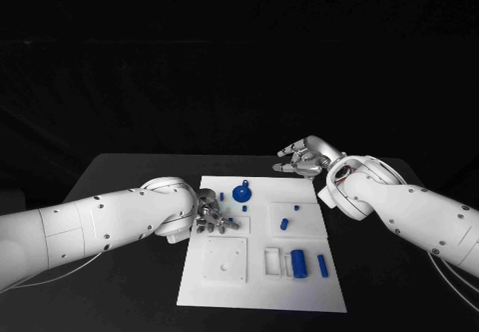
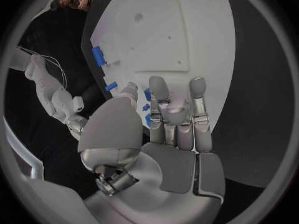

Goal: Assemble the parts on the task board

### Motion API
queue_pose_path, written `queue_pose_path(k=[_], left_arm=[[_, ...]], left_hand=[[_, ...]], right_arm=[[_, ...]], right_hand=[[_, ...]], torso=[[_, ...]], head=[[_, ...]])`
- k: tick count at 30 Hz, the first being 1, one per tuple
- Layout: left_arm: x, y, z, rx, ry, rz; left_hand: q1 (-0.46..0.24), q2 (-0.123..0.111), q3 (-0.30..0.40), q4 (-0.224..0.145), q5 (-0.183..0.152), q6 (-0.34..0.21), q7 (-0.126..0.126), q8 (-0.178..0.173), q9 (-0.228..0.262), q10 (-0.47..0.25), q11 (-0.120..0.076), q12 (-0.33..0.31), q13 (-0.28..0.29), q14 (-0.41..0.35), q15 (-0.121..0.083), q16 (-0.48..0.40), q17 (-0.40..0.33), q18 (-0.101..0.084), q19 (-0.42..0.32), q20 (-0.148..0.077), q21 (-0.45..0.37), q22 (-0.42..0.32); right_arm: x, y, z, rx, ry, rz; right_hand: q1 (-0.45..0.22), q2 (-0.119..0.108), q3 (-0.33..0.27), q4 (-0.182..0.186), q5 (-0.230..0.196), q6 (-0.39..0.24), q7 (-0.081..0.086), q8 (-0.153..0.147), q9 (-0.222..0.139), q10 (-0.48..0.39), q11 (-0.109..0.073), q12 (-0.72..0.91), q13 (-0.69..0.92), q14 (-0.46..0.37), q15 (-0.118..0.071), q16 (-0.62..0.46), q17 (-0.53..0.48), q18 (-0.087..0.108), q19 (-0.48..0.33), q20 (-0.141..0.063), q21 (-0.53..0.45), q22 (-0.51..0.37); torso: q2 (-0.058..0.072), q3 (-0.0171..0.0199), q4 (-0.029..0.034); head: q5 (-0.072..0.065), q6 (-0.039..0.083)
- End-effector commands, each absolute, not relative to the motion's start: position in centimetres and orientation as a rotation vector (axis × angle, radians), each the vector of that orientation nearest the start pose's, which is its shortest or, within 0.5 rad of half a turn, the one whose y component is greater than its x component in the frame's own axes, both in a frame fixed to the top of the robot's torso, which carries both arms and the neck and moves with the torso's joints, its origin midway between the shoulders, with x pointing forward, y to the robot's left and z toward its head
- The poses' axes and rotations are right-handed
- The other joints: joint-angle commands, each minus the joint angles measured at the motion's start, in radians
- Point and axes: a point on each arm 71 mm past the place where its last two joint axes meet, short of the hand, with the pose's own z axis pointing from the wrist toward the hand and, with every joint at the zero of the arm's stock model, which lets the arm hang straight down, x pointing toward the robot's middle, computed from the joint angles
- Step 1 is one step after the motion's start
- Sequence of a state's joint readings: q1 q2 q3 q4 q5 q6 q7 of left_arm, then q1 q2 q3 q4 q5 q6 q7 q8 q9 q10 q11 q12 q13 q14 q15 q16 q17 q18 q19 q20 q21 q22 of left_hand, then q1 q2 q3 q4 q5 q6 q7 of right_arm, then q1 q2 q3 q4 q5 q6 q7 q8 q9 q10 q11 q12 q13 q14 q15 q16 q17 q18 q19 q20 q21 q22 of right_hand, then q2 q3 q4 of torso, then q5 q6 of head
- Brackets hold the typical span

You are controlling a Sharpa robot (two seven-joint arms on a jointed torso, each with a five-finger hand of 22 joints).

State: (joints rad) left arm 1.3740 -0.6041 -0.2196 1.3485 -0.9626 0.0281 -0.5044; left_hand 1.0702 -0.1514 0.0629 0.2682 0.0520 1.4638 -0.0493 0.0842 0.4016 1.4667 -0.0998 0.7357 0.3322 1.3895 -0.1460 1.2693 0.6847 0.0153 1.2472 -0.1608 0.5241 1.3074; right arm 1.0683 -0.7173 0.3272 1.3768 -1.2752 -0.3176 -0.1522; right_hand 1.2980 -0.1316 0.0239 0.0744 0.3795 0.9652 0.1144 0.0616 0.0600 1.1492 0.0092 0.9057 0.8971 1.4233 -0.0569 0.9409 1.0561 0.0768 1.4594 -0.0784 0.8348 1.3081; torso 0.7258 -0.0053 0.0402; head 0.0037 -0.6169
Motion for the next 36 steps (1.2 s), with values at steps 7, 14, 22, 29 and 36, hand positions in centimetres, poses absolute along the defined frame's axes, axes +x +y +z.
queue_pose_path(k=[7,14,22,29,36], left_arm=[[51.7,15.2,-19.3,-0.217,2.247,-0.489],[52.0,15.8,-17.5,-0.254,2.24,-0.53],[54.4,18.0,-15.4,-0.326,2.21,-0.486],[56.1,19.0,-14.7,-0.353,2.196,-0.453],[57.4,18.9,-14.5,-0.345,2.216,-0.406]], left_hand=[[-0.017,0.048,-0.014,-0.077,-0.002,0.003,0.002,-0.005,0.005,0.047,0.001,-0.005,-0.006,-0.012,0.001,-0.015,-0.014,-0.015,0.005,0.0,-0.01,0.018],[0.031,0.048,-0.009,-0.112,0.068,-0.078,0.025,-0.012,-0.02,0.046,0.021,-0.106,-0.044,-0.059,0.012,-0.103,-0.109,-0.015,-0.017,0.01,-0.057,-0.001],[0.024,0.104,-0.05,-0.167,0.087,-0.244,0.071,-0.012,-0.089,0.042,0.04,-0.16,-0.018,-0.067,0.03,-0.111,-0.14,-0.006,0.004,0.026,-0.118,0.001],[0.031,0.118,-0.07,-0.197,0.168,-0.269,0.08,-0.015,-0.113,0.041,0.043,-0.17,-0.007,-0.071,0.032,-0.106,-0.148,-0.005,0.009,0.028,-0.134,0.015],[0.022,0.117,-0.065,-0.182,0.156,-0.277,0.083,-0.014,-0.121,0.038,0.046,-0.178,-0.001,-0.079,0.034,-0.104,-0.152,-0.006,0.009,0.03,-0.144,0.018]], right_arm=[[53.4,-20.3,-13.5,0.283,1.532,0.792],[53.4,-20.5,-13.6,0.287,1.532,0.787],[53.5,-21.0,-13.7,0.298,1.53,0.78],[53.6,-21.0,-13.7,0.302,1.529,0.781],[53.6,-20.9,-13.7,0.302,1.527,0.783]], right_hand=[[-0.001,0.005,0.0,-0.001,0.005,-0.004,0.001,-0.001,0.001,-0.005,-0.001,-0.001,-0.001,-0.005,-0.004,0.0,-0.001,0.004,0.003,0.0,-0.005,0.104],[-0.001,0.005,0.0,-0.001,0.005,-0.004,0.001,-0.001,0.001,-0.005,-0.001,-0.001,-0.001,-0.005,-0.004,0.0,-0.001,0.004,0.003,0.0,-0.005,0.104],[-0.001,0.005,0.0,-0.001,0.005,-0.004,0.001,-0.001,0.001,-0.005,-0.001,-0.001,-0.001,-0.005,-0.004,0.0,-0.001,0.004,0.003,0.0,-0.005,0.104],[-0.002,0.006,0.001,0.002,0.006,-0.009,0.002,-0.002,0.0,-0.006,-0.001,-0.003,-0.003,-0.005,-0.004,-0.002,-0.003,0.005,0.003,0.0,-0.009,0.103],[-0.003,0.007,0.001,0.004,0.003,-0.01,0.002,-0.002,0.0,-0.005,-0.001,-0.002,-0.003,-0.004,-0.004,-0.002,-0.003,0.005,0.003,0.0,-0.008,0.103]], torso=[[0.0,0.0007,0.0],[0.002,0.001,-0.0011],[0.002,0.0011,0.0],[0.006,0.0002,-0.0038],[0.01,-0.0009,-0.0056]], head=[[0.003,0.004],[0.005,0.01],[0.005,0.018],[0.006,0.024],[0.009,0.026]])
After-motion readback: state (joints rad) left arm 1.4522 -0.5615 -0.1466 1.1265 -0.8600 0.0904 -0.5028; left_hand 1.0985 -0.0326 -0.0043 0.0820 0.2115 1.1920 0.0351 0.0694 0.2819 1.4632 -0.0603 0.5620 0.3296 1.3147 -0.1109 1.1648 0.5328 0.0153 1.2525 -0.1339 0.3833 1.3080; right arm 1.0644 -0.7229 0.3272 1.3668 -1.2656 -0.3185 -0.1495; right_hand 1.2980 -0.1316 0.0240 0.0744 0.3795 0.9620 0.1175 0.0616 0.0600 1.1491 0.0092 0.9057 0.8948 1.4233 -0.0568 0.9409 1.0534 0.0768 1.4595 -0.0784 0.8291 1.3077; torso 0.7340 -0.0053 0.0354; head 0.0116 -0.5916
